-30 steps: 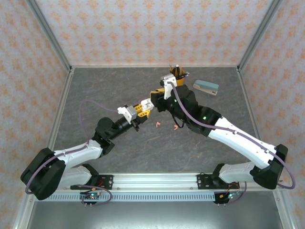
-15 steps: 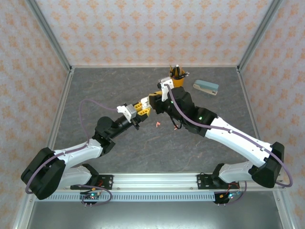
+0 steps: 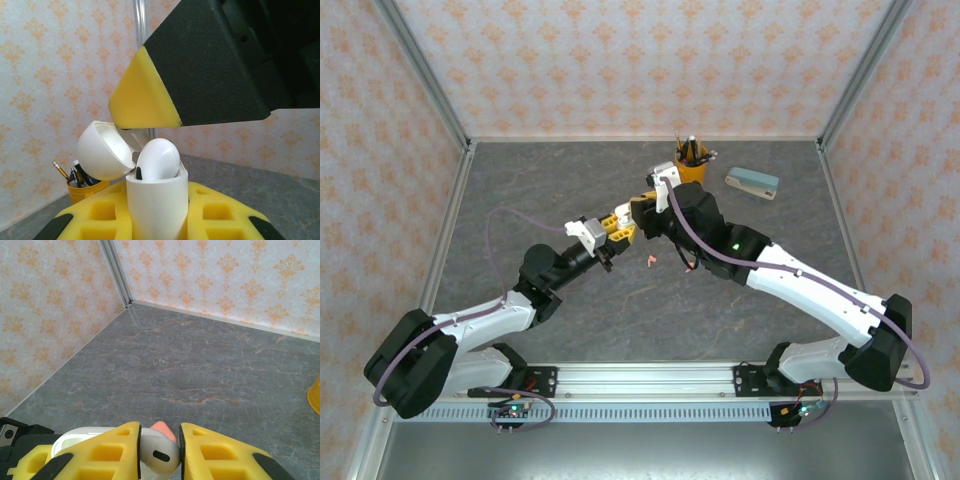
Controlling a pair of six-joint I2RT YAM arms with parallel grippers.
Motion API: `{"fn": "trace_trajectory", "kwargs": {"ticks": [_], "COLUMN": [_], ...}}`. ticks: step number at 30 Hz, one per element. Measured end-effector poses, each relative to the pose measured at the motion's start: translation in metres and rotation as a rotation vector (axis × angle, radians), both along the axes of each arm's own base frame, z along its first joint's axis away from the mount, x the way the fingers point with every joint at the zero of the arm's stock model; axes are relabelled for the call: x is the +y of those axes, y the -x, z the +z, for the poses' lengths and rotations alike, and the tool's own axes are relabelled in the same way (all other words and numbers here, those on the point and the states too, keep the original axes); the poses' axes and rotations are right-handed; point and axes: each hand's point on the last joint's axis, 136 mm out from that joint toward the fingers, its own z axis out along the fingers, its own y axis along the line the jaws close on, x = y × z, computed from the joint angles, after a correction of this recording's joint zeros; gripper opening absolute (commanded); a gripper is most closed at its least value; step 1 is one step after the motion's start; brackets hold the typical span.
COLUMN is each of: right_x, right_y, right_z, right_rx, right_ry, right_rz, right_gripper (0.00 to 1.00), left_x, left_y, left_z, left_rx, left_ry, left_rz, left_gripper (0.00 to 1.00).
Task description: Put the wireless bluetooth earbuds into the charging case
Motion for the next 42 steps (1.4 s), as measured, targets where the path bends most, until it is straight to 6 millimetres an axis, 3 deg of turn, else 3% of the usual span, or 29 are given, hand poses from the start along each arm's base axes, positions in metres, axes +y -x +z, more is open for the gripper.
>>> {"fn": "trace_trajectory", "kwargs": {"ticks": [42], "right_x": [0.002], "right_y": [0.01], "right_z": [-0.012], "right_rx": [-0.029], "right_ry": [0.027], "right_rz": [0.103], "right_gripper": [0.28], "left_x": [-0.003], "left_y": [0.0], "left_z": [-0.004], "left_rx": [0.012], "left_ry": [-0.007], "left_rz": [-0.017], "left_gripper": [0.0]}}
